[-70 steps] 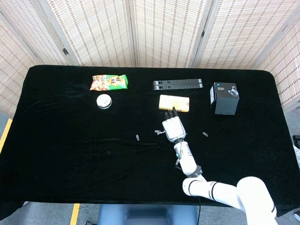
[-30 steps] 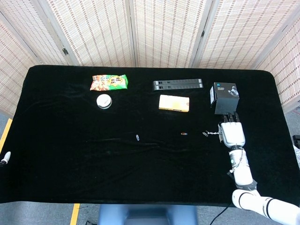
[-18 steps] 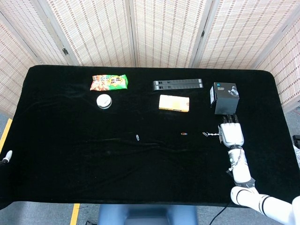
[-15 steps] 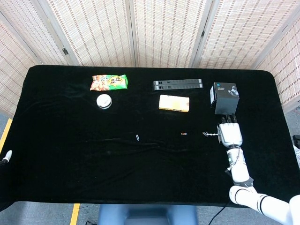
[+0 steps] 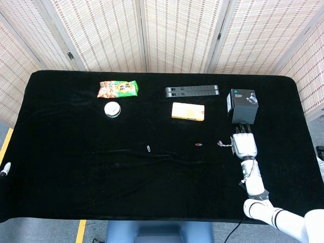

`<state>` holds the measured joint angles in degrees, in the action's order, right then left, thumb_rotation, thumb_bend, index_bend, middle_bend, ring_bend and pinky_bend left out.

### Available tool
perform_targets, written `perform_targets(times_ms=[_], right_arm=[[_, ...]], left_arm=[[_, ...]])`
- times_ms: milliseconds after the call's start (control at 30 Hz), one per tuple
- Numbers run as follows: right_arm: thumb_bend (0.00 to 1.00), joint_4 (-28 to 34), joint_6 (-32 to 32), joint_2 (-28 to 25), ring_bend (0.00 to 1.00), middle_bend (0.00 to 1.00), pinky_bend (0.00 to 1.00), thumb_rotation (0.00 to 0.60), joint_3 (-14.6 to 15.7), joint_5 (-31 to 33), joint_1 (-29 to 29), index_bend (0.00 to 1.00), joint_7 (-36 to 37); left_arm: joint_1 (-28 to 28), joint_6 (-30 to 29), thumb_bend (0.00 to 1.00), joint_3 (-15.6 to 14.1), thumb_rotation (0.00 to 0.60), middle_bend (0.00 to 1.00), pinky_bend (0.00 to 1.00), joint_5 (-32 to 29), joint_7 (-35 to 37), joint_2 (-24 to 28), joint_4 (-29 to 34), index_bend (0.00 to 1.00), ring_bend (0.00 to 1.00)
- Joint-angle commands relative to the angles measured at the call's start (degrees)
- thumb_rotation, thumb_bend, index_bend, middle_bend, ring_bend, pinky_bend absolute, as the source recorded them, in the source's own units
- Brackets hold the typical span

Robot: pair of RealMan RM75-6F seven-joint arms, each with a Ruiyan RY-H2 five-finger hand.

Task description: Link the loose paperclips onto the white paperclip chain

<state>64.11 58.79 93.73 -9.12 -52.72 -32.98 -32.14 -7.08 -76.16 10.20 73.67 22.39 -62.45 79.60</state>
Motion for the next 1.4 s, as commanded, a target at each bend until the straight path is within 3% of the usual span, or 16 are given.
perform_targets(times_ms=[33, 300, 600, 933, 1233, 1333, 1400], right_arm=[[0.46, 1.61, 1.32, -1.08, 0.09, 0.21, 0.0, 0.6, -0.15, -0.98, 0.74, 0.89, 0.83], [0.46, 9.32, 6.87, -6.41, 0.09, 0.21, 0.0, 0.6, -0.13, -4.19, 4.55, 0.89, 4.31], [0.46, 18.12, 12.3, -11.36, 0.09, 0.21, 0.0, 0.6, 3.72, -10.8, 9.41, 0.89, 6.73], [0.46, 21.14, 14.84, -9.78, 0.09, 0.21, 0.0, 0.6, 9.52, -18.63, 13.78, 0.89, 9.93], [0.46, 21.02, 17.08, -8.64, 0.09, 0.2, 0.0, 0.6, 10.82, -22.84, 16.15, 0.87, 11.29], [0.46, 21.43, 17.01, -9.19, 0.07, 0.15, 0.0, 0.6, 11.05, -24.1, 16.42, 0.71, 12.05], [0.45, 21.48, 16.18, -9.7, 0.05, 0.08, 0.0, 0.6, 11.03, -24.37, 16.38, 0.41, 13.0]], left_arm=[[-0.02, -0.08, 0.37, -0.05, 0.6, 0.25, 0.0, 0.14, -0.11, -0.02, 0.07, 0.08, 0.09], [0.11, -0.85, 0.37, -0.12, 0.6, 0.25, 0.0, 0.36, -1.18, -0.18, 0.57, 0.08, 0.09], [0.27, -1.42, 0.37, 0.09, 0.6, 0.25, 0.0, -0.26, -2.78, -0.44, 1.22, 0.08, 0.09], [0.59, -2.36, 0.37, -0.06, 0.6, 0.25, 0.0, 0.23, -3.47, -0.48, 1.9, 0.08, 0.09], [0.76, -2.58, 0.37, -0.19, 0.6, 0.25, 0.0, 0.58, -3.05, -0.34, 1.89, 0.08, 0.09], [0.74, -2.54, 0.37, -0.21, 0.6, 0.25, 0.0, 0.68, -2.96, -0.33, 1.86, 0.08, 0.09], [0.72, -2.55, 0.37, -0.26, 0.6, 0.25, 0.0, 0.79, -2.97, -0.32, 1.89, 0.09, 0.09]])
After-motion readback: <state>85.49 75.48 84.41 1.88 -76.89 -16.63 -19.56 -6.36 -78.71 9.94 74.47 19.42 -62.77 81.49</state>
